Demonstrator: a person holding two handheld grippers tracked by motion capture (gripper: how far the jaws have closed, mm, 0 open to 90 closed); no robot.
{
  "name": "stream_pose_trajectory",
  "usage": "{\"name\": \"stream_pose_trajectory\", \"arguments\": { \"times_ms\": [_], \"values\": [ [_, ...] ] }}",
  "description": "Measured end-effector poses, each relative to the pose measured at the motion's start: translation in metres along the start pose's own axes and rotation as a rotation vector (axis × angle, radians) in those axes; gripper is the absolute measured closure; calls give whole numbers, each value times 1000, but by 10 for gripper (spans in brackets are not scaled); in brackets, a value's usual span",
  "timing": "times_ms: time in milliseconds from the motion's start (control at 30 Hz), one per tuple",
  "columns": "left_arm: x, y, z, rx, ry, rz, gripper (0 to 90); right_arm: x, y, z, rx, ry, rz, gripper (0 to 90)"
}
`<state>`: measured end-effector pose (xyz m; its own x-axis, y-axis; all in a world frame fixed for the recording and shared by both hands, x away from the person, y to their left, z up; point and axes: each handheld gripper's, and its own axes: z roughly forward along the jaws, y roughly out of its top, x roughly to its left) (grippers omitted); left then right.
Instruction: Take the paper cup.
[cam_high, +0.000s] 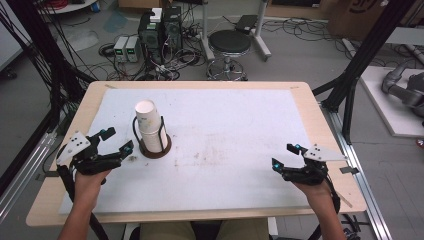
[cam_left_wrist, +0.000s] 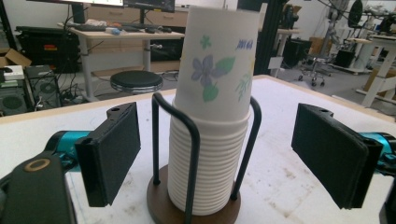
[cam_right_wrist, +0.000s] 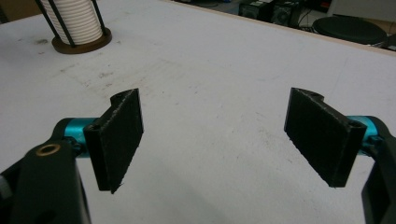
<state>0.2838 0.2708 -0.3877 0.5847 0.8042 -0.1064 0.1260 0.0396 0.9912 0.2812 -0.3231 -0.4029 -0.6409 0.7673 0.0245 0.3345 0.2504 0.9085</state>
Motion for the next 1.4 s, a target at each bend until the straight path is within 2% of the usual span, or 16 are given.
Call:
{"name": "stream_pose_trajectory", "arguments": {
  "times_ms": [67,100,167,200,233,267,333,500,733,1100,1400],
  "values": [
    [1,10,3,-3,-9,-10,155,2,1,0,0,0,-3,200],
    [1,10,3,-3,-9,-10,155,2,1,0,-2,0,-4,200],
    [1,21,10,9,-30,0,155,3,1,1,0,3,-3,200],
    [1,21,10,9,-30,0,155,3,1,1,-1,3,-5,200],
    [0,29,16,16,-38,15,155,3,2,1,-1,3,-5,200],
    [0,29,16,16,-38,15,155,3,2,1,-2,3,-5,200],
    [-1,41,25,21,-44,26,155,3,3,1,-2,5,-8,200],
    [0,52,38,37,-48,32,155,4,2,1,3,5,-8,200],
    [2,58,50,61,-30,34,155,5,3,0,-1,3,-11,200],
    [-3,62,68,88,-57,42,155,5,3,0,-2,9,-13,200],
    [-5,61,80,129,-58,55,156,6,4,1,-5,15,-14,200]
  ]
}}
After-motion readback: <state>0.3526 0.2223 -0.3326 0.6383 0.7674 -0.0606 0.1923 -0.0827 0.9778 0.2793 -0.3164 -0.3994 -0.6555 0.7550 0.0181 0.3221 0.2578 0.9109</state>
